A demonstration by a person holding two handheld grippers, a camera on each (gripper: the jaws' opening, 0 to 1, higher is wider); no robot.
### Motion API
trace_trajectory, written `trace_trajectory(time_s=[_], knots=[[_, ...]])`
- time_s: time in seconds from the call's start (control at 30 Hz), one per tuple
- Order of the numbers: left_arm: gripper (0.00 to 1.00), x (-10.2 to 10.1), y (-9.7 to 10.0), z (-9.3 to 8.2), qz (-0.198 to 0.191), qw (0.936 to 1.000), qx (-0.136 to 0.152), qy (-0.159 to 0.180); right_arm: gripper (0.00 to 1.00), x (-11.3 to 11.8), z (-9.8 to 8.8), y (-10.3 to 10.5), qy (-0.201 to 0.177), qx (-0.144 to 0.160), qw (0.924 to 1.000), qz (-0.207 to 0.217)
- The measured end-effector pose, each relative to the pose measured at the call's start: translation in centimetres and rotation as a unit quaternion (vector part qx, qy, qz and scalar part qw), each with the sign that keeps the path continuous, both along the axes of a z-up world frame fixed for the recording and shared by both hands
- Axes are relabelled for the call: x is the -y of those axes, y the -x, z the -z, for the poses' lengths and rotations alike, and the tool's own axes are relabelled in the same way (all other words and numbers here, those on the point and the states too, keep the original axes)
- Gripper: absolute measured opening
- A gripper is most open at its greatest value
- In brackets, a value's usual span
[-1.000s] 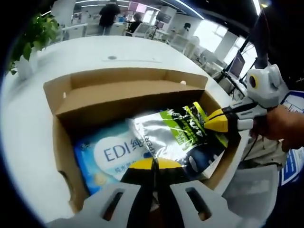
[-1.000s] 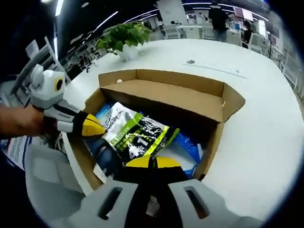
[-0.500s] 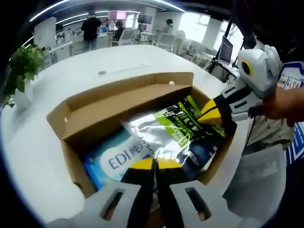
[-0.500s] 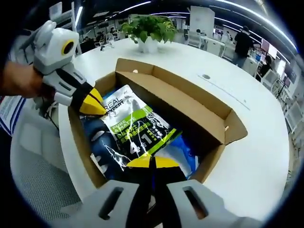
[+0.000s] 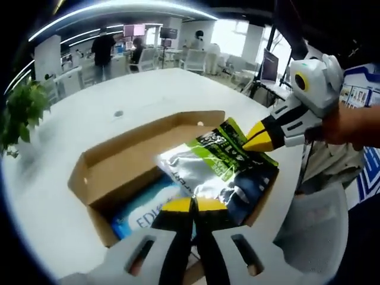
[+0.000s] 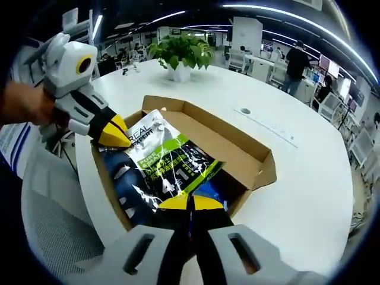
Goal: Operate the shoe box by opening the lid, removing the specified soft item, and placing it in the target area until the item is outside and the box remains undamaged.
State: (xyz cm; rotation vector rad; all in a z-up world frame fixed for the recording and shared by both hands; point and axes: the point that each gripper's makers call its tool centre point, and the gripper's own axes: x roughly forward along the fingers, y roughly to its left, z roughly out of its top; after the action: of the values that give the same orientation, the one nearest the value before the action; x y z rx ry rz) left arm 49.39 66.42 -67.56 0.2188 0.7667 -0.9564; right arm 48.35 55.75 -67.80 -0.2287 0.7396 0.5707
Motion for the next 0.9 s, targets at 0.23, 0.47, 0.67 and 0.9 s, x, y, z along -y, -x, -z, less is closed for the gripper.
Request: trace_trajectory(time_s=[0.23, 0.47, 0.67, 0.9], knots=[[0.00, 1.8, 0.5, -0.7, 0.022, 0.9997, 0.009, 0.001, 0.00, 2.0, -0.9, 0.7, 0.007, 0.011, 0.9998, 0.014], [0.00, 4.5, 0.9, -1.4, 0.045, 0.9988, 0.017, 0.005, 0.00, 4.5, -1.5, 1.4, 0.009, 0.017, 0.9992, 0.035], [0.00, 7.0, 1.5, -1.7, 0.064, 0.9977, 0.021, 0.009, 0.00, 7.2, -1.6, 2.0, 0.014, 0.020, 0.9983, 0.053], [0.00, 10.2, 2.1, -1.6, 0.085, 0.9961, 0.025, 0.008, 0.00, 10.1, -1.6, 2.7, 0.018, 0.021, 0.9972, 0.070]])
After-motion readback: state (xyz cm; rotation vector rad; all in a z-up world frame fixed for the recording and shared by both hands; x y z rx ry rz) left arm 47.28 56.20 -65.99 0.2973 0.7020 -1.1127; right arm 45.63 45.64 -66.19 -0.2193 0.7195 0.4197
